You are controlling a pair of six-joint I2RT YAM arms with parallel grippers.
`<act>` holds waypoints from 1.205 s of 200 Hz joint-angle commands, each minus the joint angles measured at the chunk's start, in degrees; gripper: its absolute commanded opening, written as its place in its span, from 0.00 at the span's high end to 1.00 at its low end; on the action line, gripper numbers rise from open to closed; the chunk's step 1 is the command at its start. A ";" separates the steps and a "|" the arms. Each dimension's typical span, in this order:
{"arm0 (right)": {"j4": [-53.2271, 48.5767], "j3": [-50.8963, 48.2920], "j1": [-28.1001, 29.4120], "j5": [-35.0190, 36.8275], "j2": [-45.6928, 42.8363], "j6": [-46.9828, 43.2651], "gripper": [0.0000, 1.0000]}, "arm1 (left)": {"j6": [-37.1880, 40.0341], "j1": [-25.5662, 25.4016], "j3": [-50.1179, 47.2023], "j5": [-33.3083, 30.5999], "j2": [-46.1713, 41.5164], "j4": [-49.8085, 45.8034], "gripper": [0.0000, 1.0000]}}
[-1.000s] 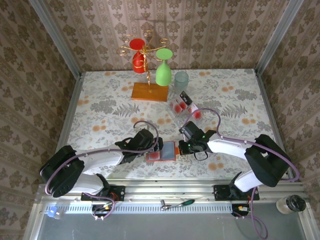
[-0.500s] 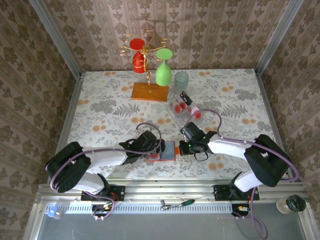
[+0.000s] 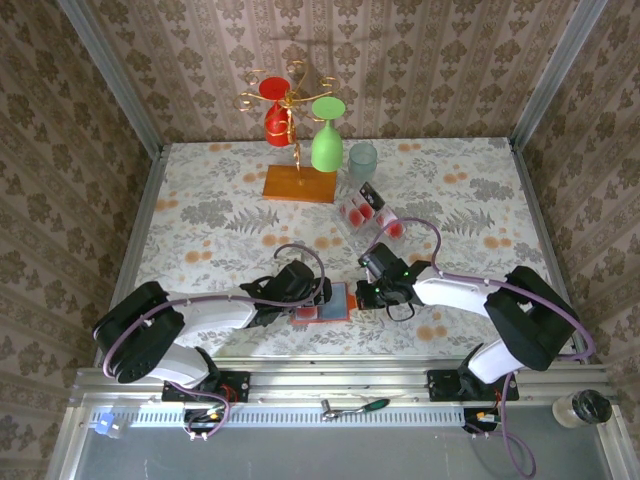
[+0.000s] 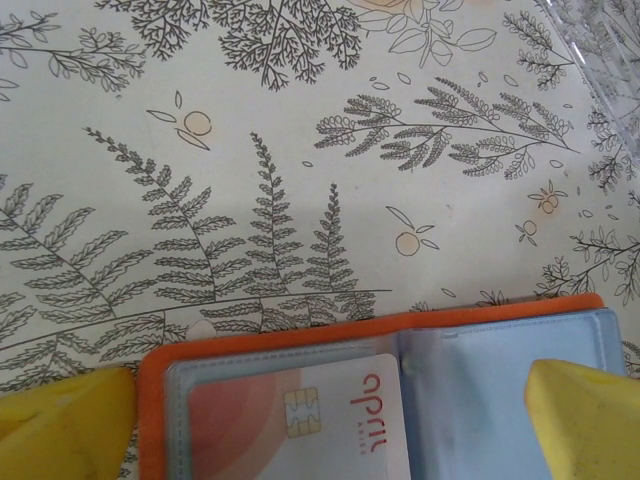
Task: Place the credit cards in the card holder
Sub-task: Close the card holder at the center of the table.
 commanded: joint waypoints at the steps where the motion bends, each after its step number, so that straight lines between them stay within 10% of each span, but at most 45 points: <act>1: 0.24 1.49 -0.07 -0.90 1.40 1.07 1.00 | 0.36 0.23 1.32 2.98 0.19 1.39 0.00; 97: 2.04 4.10 -1.09 -2.75 5.15 1.78 1.00 | -0.10 3.73 -3.60 6.55 -10.74 7.07 0.00; 225: 2.67 7.91 -5.69 -7.60 8.81 1.37 1.00 | -6.08 -4.07 0.71 4.52 0.69 22.66 0.00; 241: 1.89 7.66 -6.87 -8.12 7.41 1.04 0.85 | -7.38 -4.79 -0.04 3.43 2.89 25.64 0.00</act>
